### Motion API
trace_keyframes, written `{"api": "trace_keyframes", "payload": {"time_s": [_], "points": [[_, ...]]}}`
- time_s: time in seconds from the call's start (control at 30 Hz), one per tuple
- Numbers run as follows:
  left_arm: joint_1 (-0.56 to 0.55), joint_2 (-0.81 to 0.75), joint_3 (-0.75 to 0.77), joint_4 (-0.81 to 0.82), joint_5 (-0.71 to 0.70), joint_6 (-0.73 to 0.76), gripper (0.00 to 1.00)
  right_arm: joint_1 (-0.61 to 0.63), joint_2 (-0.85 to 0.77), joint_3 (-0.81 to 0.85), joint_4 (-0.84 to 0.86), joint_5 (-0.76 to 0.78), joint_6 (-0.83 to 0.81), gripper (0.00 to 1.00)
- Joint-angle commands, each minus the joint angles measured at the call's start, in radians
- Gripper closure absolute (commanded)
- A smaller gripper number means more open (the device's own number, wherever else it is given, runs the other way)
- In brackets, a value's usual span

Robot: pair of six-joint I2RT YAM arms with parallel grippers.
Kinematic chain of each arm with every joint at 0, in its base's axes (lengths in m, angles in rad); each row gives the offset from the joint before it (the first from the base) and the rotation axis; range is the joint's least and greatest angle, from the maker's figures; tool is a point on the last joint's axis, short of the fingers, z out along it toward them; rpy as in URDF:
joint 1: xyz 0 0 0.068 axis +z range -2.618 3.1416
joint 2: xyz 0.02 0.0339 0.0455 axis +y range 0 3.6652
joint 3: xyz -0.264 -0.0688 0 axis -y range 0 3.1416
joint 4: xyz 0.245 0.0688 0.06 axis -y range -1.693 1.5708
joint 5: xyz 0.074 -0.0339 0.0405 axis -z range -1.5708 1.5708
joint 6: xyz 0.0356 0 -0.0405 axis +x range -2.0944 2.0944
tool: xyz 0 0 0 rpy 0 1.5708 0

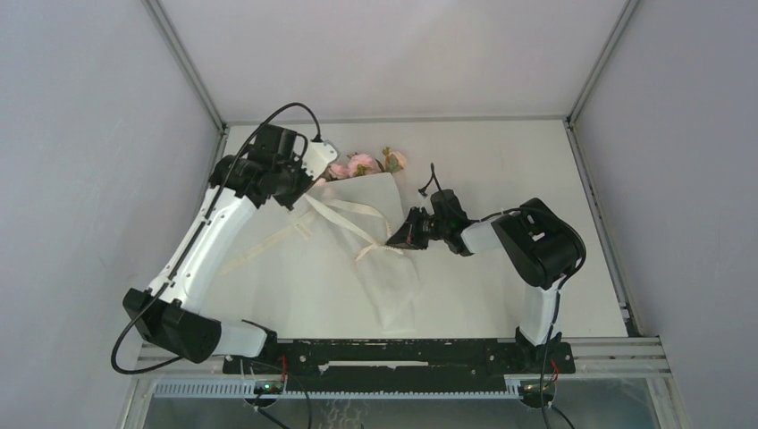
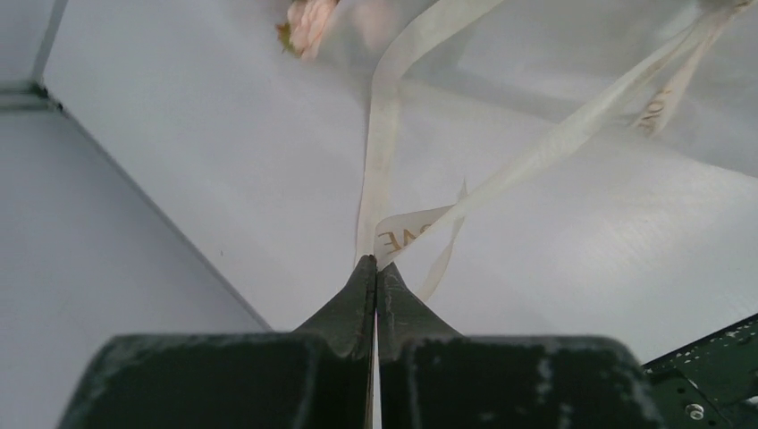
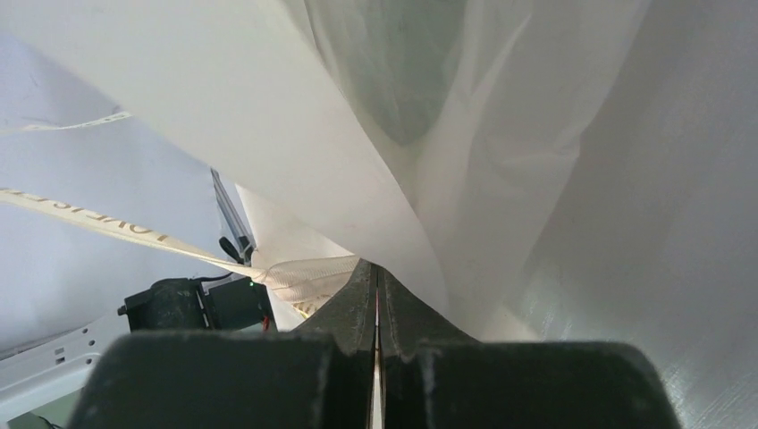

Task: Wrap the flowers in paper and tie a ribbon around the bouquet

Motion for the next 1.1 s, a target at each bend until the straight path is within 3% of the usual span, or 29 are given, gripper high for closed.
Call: {"api": "trace_keyframes", "payload": {"time_s": [0.0, 0.23, 0.33, 0.43, 0.63, 0.73, 0.87, 1.07], "points": [[0.08, -0.071, -0.12, 0.086, -0.148, 0.003, 1.0, 0.0, 0.017, -0.011, -0.008, 0.015, -0.036, 0.99], [0.133, -0.078, -0.414, 0.174, -0.237, 0.028, 1.0, 0.016, 0.034, -0.011, 0.013, -0.021, -0.032, 1.0], [0.129, -0.043, -0.481, 0.131, -0.146, 0.066, 0.99, 0.022, 0.034, -0.008, 0.018, -0.035, -0.03, 1.0], [0.083, -0.032, -0.484, 0.092, -0.123, 0.105, 0.66, 0.034, 0.03, -0.001, 0.006, -0.043, -0.03, 1.0], [-0.23, -0.083, -0.42, 0.118, 0.009, 0.259, 0.25, 0.041, 0.014, 0.011, -0.02, -0.034, -0.021, 1.0], [-0.302, -0.012, -0.372, 0.197, 0.117, 0.292, 0.19, 0.041, 0.009, 0.016, -0.033, -0.031, -0.01, 1.0], [-0.343, 0.057, -0.423, 0.417, 0.247, 0.332, 0.12, 0.04, 0.003, 0.018, -0.049, -0.032, 0.003, 1.0], [-0.389, 0.226, -0.431, 0.543, 0.166, 0.403, 0.13, 0.038, -0.011, 0.018, -0.078, -0.029, -0.001, 1.0]]}}
